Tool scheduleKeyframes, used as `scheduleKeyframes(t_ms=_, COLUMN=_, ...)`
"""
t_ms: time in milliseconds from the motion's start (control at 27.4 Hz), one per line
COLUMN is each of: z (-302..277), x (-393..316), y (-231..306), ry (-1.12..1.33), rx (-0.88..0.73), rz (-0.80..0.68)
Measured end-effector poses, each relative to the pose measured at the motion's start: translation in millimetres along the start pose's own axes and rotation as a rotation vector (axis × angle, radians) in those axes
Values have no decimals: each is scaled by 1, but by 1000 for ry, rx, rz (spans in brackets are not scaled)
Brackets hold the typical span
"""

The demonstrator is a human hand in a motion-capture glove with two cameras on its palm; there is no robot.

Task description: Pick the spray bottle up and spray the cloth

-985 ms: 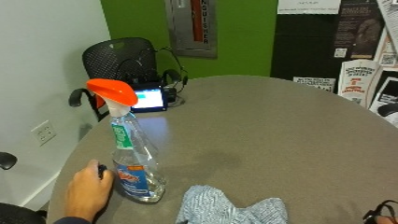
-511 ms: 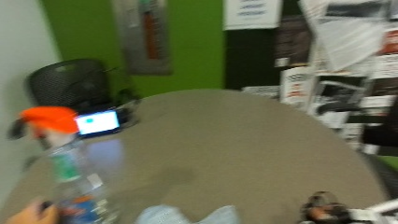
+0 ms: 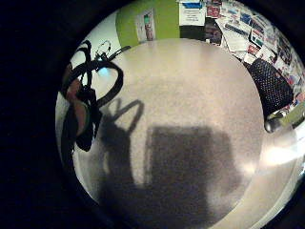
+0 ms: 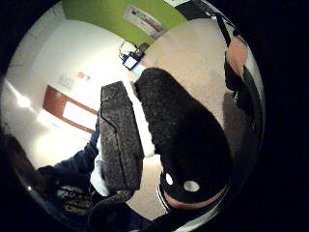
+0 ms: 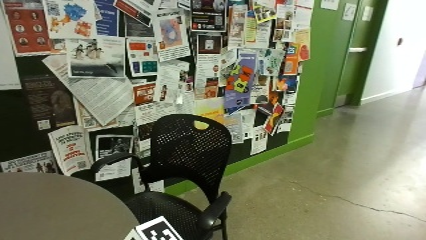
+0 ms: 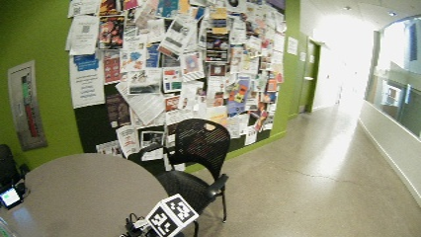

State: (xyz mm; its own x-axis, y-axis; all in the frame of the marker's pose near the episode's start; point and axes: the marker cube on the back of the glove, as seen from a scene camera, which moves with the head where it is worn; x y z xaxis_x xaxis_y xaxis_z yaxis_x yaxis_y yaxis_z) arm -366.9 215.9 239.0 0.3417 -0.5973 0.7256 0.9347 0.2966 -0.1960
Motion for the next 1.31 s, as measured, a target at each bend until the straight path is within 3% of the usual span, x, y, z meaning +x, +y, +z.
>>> scheduleKeyframes(t_ms=73, z=10, x=-2, y=-3, ry=-4, rx=-23, rz=-9)
scheduleKeyframes(t_ms=146, z=-17, x=8, y=23, ry=46, rx=-5, rz=35)
scheduleKeyframes(t_ms=438, z=-256, x=98, y=233, ry=443, rx=247, rz=425)
scheduleKeyframes(t_ms=547, z=-317, x=115, y=287, ry=544, rx=329, rz=564)
scheduleKeyframes(t_ms=693, z=-336, x=116, y=306, ry=568, rx=389, rz=634)
scheduleKeyframes(t_ms=1313, z=-350, x=110, y=317, ry=595, rx=427, rz=668)
